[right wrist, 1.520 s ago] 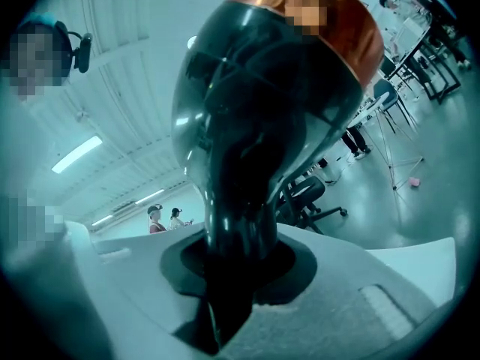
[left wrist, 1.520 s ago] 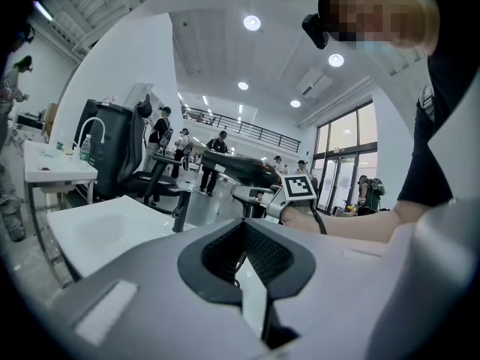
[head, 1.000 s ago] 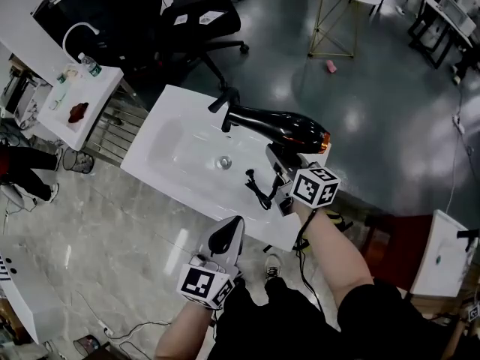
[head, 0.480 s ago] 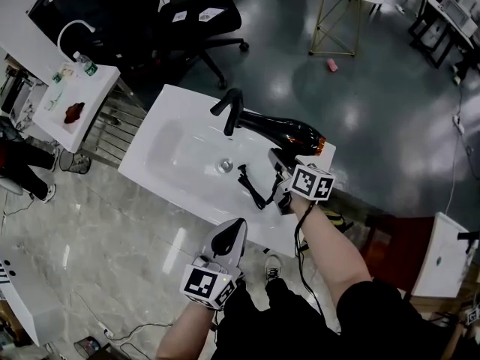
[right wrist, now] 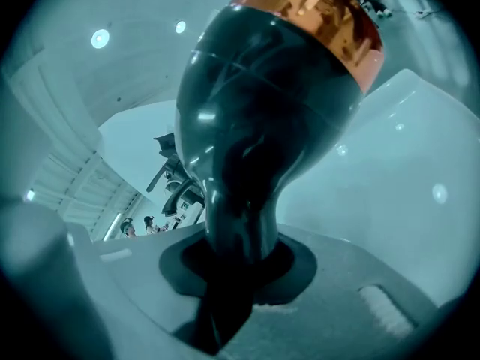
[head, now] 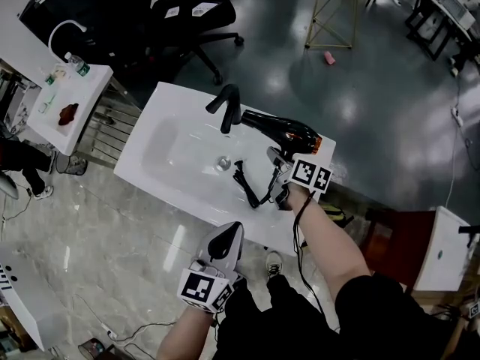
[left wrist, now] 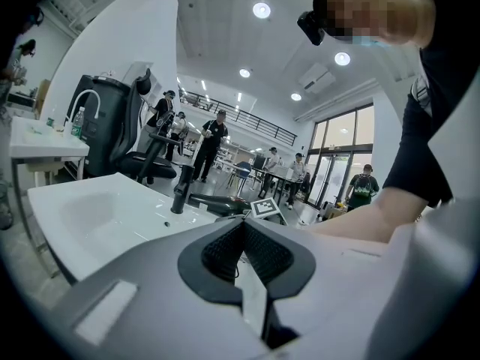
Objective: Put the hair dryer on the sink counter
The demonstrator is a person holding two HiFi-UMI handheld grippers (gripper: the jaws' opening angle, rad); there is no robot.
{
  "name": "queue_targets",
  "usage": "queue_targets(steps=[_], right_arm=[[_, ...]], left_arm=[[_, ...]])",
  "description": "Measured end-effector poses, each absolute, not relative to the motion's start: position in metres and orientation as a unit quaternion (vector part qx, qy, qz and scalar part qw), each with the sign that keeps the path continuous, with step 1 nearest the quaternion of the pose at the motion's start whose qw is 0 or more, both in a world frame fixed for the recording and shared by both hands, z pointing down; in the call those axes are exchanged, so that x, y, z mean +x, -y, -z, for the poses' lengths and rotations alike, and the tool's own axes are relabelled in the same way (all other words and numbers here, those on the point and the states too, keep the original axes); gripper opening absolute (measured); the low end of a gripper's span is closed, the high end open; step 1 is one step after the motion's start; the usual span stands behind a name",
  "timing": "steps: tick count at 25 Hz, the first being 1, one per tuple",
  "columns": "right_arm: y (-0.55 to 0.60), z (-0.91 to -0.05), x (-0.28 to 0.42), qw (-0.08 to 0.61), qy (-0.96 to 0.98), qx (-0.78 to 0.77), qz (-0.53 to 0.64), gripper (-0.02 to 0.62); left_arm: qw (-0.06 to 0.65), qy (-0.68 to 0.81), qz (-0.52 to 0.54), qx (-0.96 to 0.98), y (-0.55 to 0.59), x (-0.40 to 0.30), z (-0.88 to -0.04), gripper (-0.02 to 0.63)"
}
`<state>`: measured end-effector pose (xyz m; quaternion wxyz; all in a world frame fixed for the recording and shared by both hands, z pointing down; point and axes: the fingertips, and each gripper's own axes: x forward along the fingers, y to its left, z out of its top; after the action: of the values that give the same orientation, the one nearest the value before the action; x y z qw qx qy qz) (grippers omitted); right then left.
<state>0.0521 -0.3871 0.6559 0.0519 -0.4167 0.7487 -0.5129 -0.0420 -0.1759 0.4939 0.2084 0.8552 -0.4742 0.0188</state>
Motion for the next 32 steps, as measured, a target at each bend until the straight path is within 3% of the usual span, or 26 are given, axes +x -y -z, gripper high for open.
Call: queue_targets(steps=[17,32], right_arm=[[0.396,-0.682,0.053,0.014,-0.716,-0.423,0.555,0.086],[0.391,-0.692,0.049,0.021,-0.699,-0.411,0.585,0.094]], left_arm=[[0.219,0.468,-0.022,0.856,0.174,-0.041,-0.502,0.003],[0.23,0.468,-0.018,0.853,0.169,-0.039,-0.506,0.003]])
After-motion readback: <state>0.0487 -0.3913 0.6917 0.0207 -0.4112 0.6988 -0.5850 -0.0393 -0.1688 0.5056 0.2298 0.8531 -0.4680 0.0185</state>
